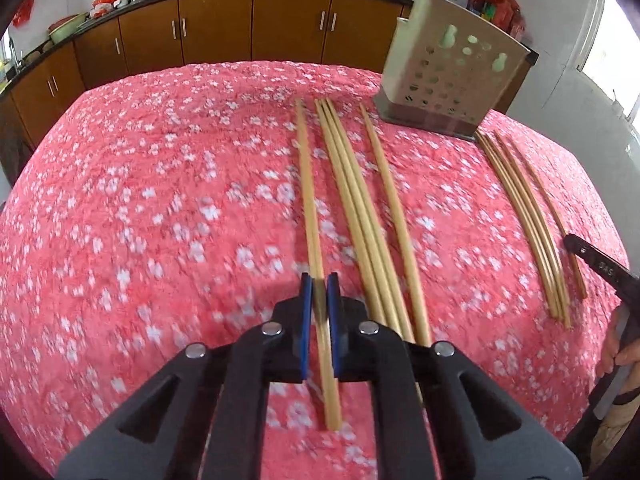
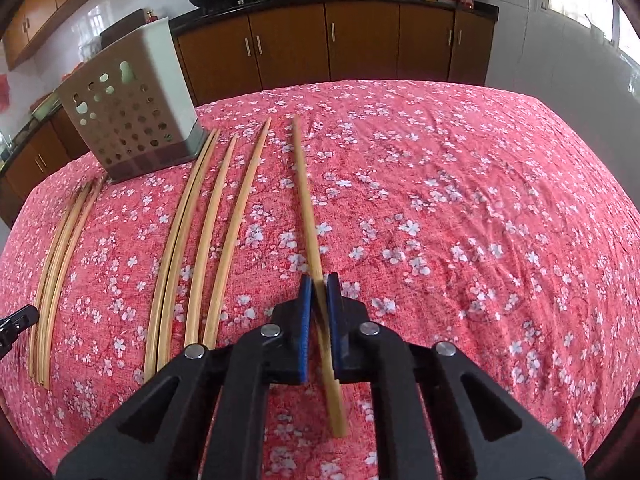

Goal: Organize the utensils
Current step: 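Lower the left tool onto a wooden chopstick and close it while the right tool grasps another, then lift the left tool's chopstick upright over the holder while the right tool does the same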

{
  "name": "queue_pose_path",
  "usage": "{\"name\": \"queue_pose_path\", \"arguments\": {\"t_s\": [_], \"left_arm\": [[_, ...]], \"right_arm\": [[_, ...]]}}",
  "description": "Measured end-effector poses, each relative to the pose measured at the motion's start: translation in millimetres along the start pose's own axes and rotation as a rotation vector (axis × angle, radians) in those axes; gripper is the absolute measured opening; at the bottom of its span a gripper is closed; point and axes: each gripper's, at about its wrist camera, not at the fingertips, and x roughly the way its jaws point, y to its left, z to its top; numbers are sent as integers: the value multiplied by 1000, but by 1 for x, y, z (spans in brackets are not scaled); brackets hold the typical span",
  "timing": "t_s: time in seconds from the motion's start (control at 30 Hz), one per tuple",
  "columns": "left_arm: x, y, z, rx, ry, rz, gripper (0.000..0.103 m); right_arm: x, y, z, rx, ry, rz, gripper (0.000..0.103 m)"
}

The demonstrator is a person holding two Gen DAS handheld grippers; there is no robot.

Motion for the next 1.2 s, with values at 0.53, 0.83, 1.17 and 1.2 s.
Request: {"name": "queue_pose_path", "arguments": {"t_s": [0.53, 0.83, 1.17, 1.2], "left_arm": [[8, 42, 22, -41, -81, -6, 9], [5, 36, 17, -27, -90, 9, 9], [-10, 39, 19, -39, -97, 12, 8], [-17, 39, 21, -39, -115, 11, 8]], "right_arm": [[6, -4, 7, 29, -38, -22, 8], [0, -3, 2, 16, -38, -29, 8], [-28, -10, 2, 30, -111, 17, 8], [-33, -11, 3, 28, -128, 17, 8]]}}
